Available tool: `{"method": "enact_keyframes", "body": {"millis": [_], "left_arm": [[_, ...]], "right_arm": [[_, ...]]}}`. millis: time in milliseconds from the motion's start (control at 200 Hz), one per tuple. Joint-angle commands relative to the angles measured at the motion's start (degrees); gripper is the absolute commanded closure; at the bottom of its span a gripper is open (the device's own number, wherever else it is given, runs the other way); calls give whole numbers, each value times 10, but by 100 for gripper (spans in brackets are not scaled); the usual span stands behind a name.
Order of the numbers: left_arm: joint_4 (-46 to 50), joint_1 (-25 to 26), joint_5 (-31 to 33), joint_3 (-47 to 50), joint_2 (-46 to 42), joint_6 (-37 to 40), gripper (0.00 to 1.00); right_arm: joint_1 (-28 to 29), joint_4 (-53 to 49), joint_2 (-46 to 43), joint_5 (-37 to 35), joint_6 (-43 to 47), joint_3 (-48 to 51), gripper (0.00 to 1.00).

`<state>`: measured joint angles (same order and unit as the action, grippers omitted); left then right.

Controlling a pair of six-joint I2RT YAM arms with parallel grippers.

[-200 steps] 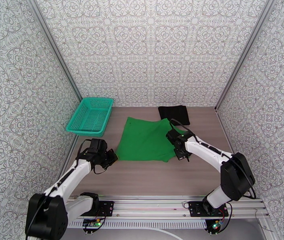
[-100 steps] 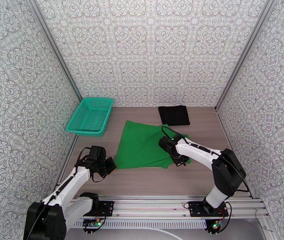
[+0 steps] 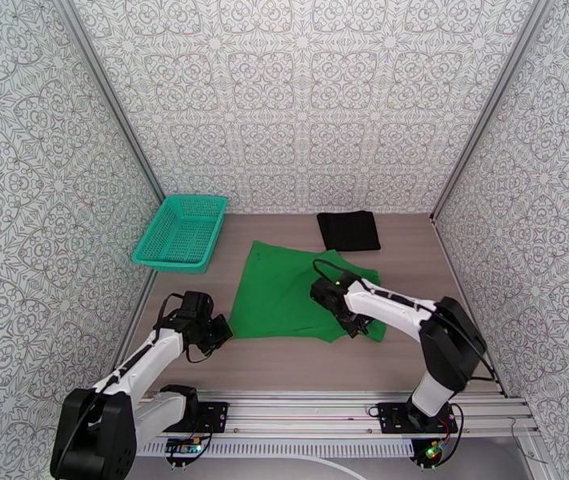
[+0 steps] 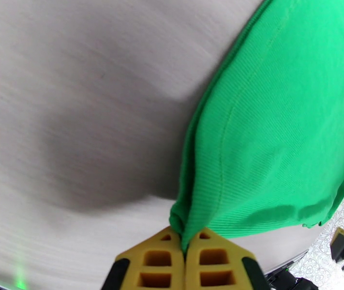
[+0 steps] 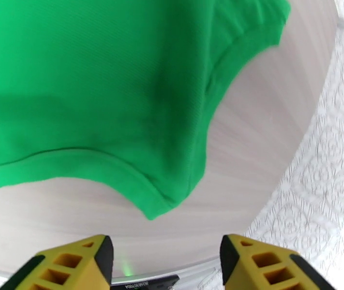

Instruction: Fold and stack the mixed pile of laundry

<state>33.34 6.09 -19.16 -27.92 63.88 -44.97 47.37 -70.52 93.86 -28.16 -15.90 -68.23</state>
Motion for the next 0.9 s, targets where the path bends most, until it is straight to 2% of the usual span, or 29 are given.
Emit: {"method": "enact_keyframes", "body": {"millis": [0,120,245,430,895], "left_arm": [[-11,-8,15,-20,1,8,100],[-4,-11,15,-31,-2,12,100],[3,-13,16,-39,-4,14,100],[8,-12,16,-47,-3,15,100],[17,-12,18,-56,-1,17,100]], "right_arm": [[60,81,-37,59,66,17,43],[111,162,-30,117,88,42,49],[129,204,5,141,84,53,53],[132,202,49,113,61,41,58],[132,196,92,77,21,48,60]]}}
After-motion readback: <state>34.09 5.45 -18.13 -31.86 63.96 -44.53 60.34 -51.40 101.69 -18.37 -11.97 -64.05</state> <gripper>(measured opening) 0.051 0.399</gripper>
